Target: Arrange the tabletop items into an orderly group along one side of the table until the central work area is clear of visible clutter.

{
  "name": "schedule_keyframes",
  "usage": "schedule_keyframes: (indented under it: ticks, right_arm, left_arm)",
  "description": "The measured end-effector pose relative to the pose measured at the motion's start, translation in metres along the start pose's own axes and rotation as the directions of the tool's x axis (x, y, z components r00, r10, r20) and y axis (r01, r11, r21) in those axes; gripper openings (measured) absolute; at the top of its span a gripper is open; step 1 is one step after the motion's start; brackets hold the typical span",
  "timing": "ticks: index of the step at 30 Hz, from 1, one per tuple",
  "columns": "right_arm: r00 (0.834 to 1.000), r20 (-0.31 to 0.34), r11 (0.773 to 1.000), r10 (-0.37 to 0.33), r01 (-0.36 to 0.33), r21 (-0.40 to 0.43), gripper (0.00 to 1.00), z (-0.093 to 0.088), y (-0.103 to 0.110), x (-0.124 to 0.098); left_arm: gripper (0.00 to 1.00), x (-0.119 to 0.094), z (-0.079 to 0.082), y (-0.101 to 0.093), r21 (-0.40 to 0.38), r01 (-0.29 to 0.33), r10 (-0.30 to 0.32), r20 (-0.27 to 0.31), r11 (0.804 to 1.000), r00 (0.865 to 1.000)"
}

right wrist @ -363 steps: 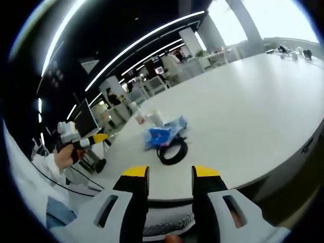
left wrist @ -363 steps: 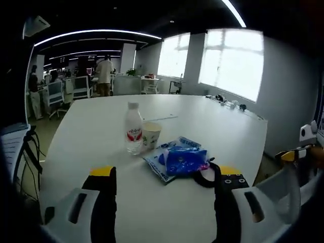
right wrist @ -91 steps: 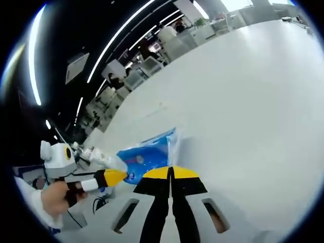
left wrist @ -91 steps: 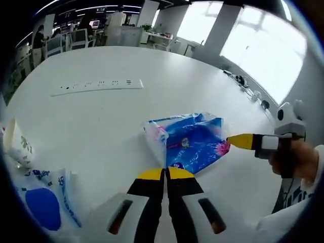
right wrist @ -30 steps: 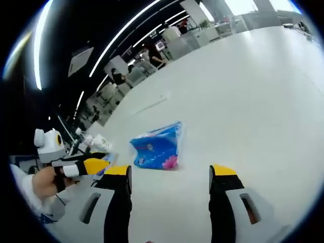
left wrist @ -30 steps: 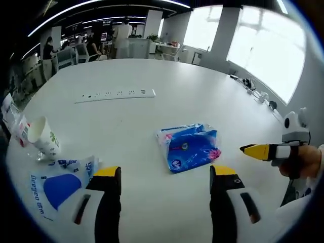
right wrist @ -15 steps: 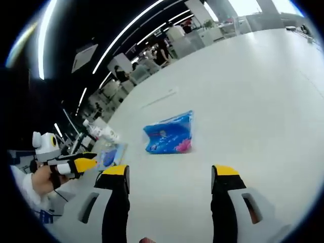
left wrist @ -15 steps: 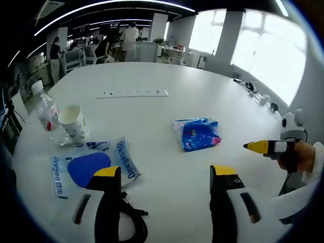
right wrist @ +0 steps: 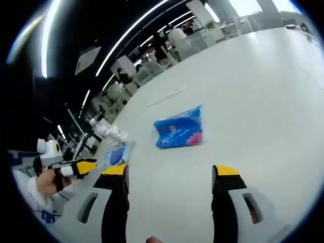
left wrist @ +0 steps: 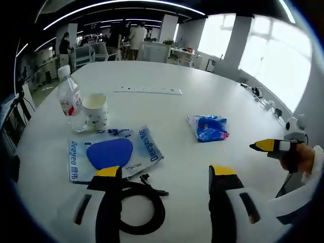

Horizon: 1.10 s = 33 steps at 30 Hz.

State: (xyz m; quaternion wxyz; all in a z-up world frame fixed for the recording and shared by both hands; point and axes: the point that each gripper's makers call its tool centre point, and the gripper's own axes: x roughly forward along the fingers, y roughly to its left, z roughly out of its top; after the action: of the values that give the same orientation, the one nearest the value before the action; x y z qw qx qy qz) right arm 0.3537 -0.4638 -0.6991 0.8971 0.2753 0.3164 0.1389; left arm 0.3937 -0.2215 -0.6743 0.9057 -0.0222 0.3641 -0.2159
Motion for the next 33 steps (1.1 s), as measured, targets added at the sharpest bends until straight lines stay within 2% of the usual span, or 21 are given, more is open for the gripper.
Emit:
schedule_keyframes:
  ticks: [12,20,29,33]
  right_arm:
    - [1.000,0.000,1.000,-0.006,0.006,0.007,0.63,-0.006,0.006,-0.002]
    - [1.000,-0.027,1.000,0.002,-0.002,-0.004,0.62,-0.010,0.012,0.003]
    - [0.995,-0.084,0.997,0.056,-0.060,-0.045,0.60,-0.020,0.040,0.023]
    - [0.988,-0.120,0.992,0.094,-0.104,-0.075,0.59,-0.027,0.059,0.034]
  left_arm:
    - [0.69,-0.005,-0.006,0.016,-0.009,-0.004,0.004,-0.001,1.000,1.000]
    - [0.69,-0.011,-0.013,0.026,-0.030,-0.020,0.020,0.001,0.999,1.000]
    - [0.68,-0.030,-0.028,0.055,-0.079,-0.079,0.079,0.001,0.994,0.997]
    - [0.67,-0.039,-0.035,0.068,-0.105,-0.108,0.108,-0.001,0.989,0.994]
